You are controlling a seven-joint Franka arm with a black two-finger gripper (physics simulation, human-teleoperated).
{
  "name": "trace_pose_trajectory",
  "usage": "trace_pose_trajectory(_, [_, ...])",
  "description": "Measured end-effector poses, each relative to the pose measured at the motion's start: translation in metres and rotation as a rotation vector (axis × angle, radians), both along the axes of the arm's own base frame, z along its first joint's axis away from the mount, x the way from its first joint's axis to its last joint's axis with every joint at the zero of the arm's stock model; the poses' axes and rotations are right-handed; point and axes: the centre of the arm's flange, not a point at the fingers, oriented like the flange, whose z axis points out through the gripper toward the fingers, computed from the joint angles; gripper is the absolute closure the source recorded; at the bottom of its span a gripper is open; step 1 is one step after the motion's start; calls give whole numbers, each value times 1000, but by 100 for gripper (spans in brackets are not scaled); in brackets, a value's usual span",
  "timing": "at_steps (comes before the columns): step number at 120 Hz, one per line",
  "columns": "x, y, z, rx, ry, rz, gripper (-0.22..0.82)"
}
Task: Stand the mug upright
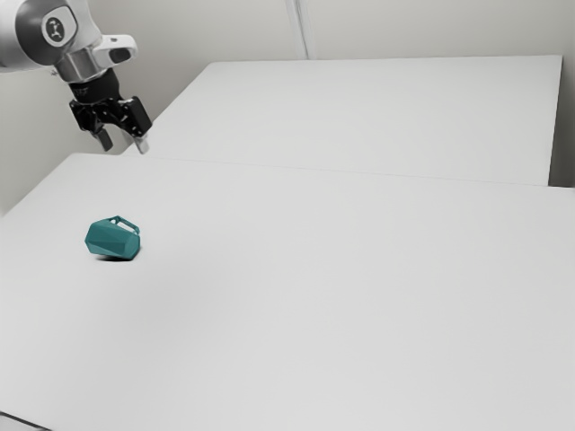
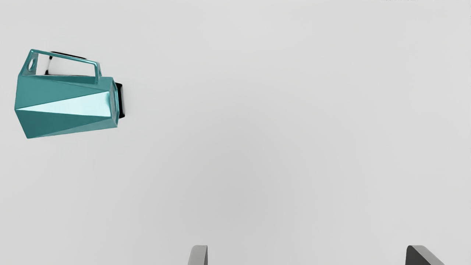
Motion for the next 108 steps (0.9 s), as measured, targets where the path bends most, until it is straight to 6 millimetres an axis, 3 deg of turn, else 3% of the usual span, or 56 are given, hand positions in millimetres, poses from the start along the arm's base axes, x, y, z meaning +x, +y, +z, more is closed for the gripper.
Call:
trace_pose_trajectory(20, [-1,4,1,1,0,22,2])
trace_pose_trajectory(37, [-5,22,2,1,2,65,2])
trace_pose_trajectory(72, [-22,92,-1,-2,2,174,2])
trace_pose_trajectory(108, [-39,172,-25,-18,4,223,2])
